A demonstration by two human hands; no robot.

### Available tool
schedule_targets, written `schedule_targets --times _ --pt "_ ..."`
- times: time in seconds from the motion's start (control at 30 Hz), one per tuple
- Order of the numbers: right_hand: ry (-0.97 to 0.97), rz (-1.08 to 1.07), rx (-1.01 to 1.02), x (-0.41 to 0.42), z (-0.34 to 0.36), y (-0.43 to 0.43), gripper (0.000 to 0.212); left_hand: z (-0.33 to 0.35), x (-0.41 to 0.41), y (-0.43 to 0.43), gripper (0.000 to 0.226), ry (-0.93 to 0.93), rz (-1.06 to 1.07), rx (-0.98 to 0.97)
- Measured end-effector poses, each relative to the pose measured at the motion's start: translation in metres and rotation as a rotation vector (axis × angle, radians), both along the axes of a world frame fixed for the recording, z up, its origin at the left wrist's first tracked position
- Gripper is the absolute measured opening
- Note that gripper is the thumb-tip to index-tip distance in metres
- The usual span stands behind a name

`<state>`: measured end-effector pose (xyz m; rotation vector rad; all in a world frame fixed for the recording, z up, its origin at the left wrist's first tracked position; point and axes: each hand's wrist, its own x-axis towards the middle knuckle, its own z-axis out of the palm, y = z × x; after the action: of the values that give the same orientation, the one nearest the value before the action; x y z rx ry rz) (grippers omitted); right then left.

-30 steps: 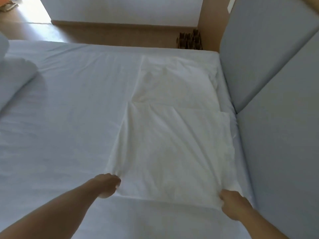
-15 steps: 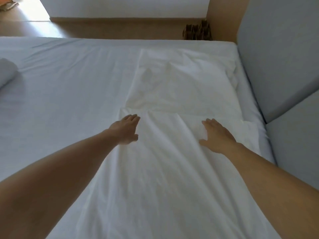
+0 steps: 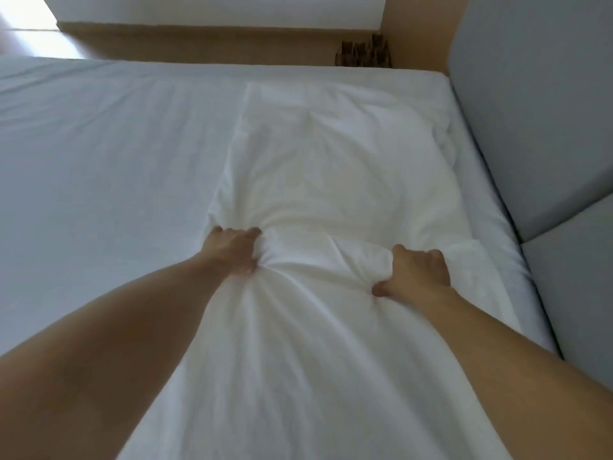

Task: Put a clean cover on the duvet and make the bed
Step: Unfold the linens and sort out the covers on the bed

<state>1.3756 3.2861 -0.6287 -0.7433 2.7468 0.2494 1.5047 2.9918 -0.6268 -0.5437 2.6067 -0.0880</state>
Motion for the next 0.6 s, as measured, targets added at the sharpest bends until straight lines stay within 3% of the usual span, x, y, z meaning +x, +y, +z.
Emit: schedule_targets --times 0.1,0.17,0.27,0.4,0.5,0.6 --pt "0.150 0.093 -0.183 0.047 -0.004 0.022 0.038 0.008 0.038 0.031 0.051 0.075 0.006 0.053" --pt "0.136 0.140 -0.285 0.086 -0.005 0.044 0.043 0.017 0.075 0.048 0.047 0.051 -0.025 0.115" --pt "0.116 0.172 -0.266 0.138 0.004 0.079 0.048 0.034 0.133 0.068 0.037 -0.038 -0.020 0.227" --pt "0.135 0.208 -0.228 0.210 0.034 0.112 0.051 0.065 0.217 0.105 0.039 -0.084 0.018 0.340" --pt "0.049 0.160 -0.222 0.267 0.050 0.149 0.036 0.089 0.290 0.131 0.038 -0.073 -0.045 0.347" --pt "-0.077 0.125 -0.017 0.335 0.065 0.193 0.035 0.103 0.364 0.159 0.051 -0.182 -0.108 0.464"
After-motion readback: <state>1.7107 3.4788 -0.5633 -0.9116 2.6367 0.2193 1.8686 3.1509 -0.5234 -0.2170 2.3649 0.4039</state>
